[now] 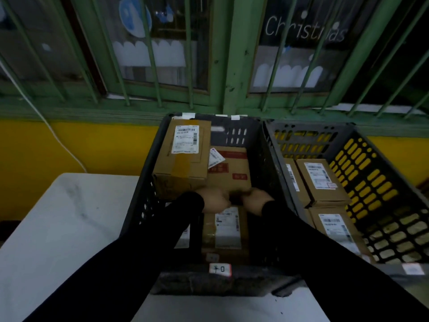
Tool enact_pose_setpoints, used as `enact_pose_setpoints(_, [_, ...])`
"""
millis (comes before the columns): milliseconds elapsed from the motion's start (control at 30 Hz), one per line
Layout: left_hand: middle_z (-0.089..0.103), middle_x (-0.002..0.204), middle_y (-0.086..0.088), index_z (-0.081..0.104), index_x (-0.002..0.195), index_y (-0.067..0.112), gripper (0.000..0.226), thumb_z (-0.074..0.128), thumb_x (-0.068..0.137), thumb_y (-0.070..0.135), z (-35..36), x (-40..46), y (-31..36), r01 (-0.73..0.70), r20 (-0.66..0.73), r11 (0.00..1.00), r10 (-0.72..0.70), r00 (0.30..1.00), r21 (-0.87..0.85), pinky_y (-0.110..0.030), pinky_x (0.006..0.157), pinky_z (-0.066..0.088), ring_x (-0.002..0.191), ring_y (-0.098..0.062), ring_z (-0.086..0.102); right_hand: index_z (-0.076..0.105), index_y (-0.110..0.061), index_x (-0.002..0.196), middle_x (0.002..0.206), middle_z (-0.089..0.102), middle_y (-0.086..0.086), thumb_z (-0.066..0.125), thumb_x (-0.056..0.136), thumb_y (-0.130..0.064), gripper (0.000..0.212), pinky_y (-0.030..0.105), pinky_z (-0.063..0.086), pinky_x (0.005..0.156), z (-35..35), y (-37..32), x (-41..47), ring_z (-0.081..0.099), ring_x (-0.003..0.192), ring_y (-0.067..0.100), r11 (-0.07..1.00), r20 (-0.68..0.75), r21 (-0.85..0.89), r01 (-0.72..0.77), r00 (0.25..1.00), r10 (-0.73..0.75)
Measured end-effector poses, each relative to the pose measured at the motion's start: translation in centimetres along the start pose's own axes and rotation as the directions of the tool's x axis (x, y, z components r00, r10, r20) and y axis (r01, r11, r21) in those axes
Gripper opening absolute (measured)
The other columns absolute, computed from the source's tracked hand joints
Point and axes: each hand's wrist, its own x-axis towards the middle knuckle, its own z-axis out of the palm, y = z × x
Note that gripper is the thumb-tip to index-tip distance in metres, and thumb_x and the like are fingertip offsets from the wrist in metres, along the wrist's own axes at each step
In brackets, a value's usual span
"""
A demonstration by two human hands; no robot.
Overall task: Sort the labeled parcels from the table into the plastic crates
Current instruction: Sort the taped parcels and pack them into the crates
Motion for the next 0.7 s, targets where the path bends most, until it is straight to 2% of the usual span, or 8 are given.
enact_pose_setpoints(67, [0.062,0.113,-0.010,0.065,0.114,0.009,0.028,0.044,0.102,0.025,-1.9,-1.7,1.5,-0.139,-0.199,0.983,0.114,0.973,-0.117,-0.034,0.086,0.045,0.096,-0.019,0.056,0.059,-0.016,0.127,0.130,0.060,0.006,0.043,0.102,-0.037,0.036,0.033,0.045,0.100,-1.6,-0.9,-1.6,0.057,0.117,0.028,0.970,-0.176,0.214,0.120,0.981,-0.082])
enact_pose_setpoints(167, [0.061,0.116,-0.008,0.062,0.120,0.009,0.030,0.042,0.104,0.025,-4.3,-4.1,3.8,-0.328,-0.425,0.905,0.193,0.884,-0.271,-0.033,0.087,0.042,0.099,-0.015,0.054,0.059,-0.036,0.115,0.120,0.065,0.000,0.045,0.095,-0.054,0.030,0.044,0.049,0.100,-4.3,-1.3,-5.6,0.061,0.114,0.024,0.776,-0.395,0.517,0.362,0.905,-0.159])
enact_pose_setpoints(233, [0.057,0.131,0.000,0.057,0.131,0.017,0.032,0.043,0.104,0.029,-5.1,-5.0,4.8,-0.439,-0.531,0.827,0.211,0.821,-0.351,-0.028,0.099,0.042,0.114,-0.013,0.054,0.057,-0.034,0.112,0.113,0.065,-0.005,0.046,0.101,-0.045,0.019,0.038,0.050,0.096,-5.9,-0.7,-8.2,0.063,0.110,0.018,0.640,-0.518,0.602,0.478,0.844,-0.142])
enact_pose_setpoints(333, [0.056,0.136,-0.001,0.056,0.133,0.017,0.034,0.045,0.103,0.028,-5.5,-5.9,6.8,-0.595,-0.669,0.679,0.203,0.715,-0.430,-0.033,0.107,0.041,0.124,-0.016,0.053,0.055,-0.026,0.125,0.123,0.062,-0.001,0.042,0.103,-0.042,0.030,0.031,0.050,0.092,-8.1,0.6,-12.4,0.062,0.114,0.017,0.516,-0.628,0.641,0.568,0.775,-0.073])
enact_pose_setpoints(433, [0.060,0.133,-0.002,0.060,0.122,0.023,0.024,0.047,0.102,0.026,-4.7,-6.4,9.8,-0.687,-0.710,0.534,0.210,0.672,-0.492,-0.036,0.109,0.041,0.123,-0.017,0.055,0.055,-0.026,0.125,0.121,0.062,-0.001,0.038,0.105,-0.042,0.031,0.035,0.051,0.096,-9.8,3.1,-15.9,0.063,0.113,0.017,0.469,-0.696,0.624,0.625,0.717,-0.031])
enact_pose_setpoints(500, [0.061,0.131,-0.003,0.061,0.121,0.024,0.024,0.048,0.102,0.025,-3.2,-6.8,12.3,-0.718,-0.706,0.462,0.241,0.666,-0.521,-0.033,0.106,0.043,0.120,-0.015,0.057,0.054,-0.027,0.128,0.122,0.062,-0.003,0.037,0.104,-0.047,0.036,0.036,0.051,0.094,-10.7,5.5,-18.4,0.064,0.112,0.016,0.467,-0.724,0.609,0.640,0.690,-0.001])
enact_pose_setpoints(600, [0.061,0.131,-0.002,0.059,0.125,0.023,0.026,0.046,0.103,0.024,0.2,-7.6,16.8,-0.735,-0.664,0.415,0.329,0.671,-0.536,-0.026,0.099,0.043,0.118,-0.012,0.058,0.050,-0.021,0.135,0.126,0.061,0.001,0.035,0.103,-0.049,0.045,0.038,0.051,0.095,-12.2,9.9,-21.7,0.064,0.112,0.017,0.439,-0.775,0.588,0.680,0.629,0.063])
enact_pose_setpoints(700, [0.061,0.131,-0.003,0.057,0.130,0.019,0.030,0.043,0.105,0.024,3.8,-8.4,22.3,-0.749,-0.624,0.364,0.414,0.662,-0.553,-0.027,0.101,0.044,0.117,-0.011,0.059,0.052,-0.021,0.132,0.126,0.060,0.003,0.040,0.097,-0.059,0.053,0.039,0.051,0.097,-14.2,15.3,-25.7,0.063,0.112,0.019,0.428,-0.811,0.559,0.710,0.575,0.105])
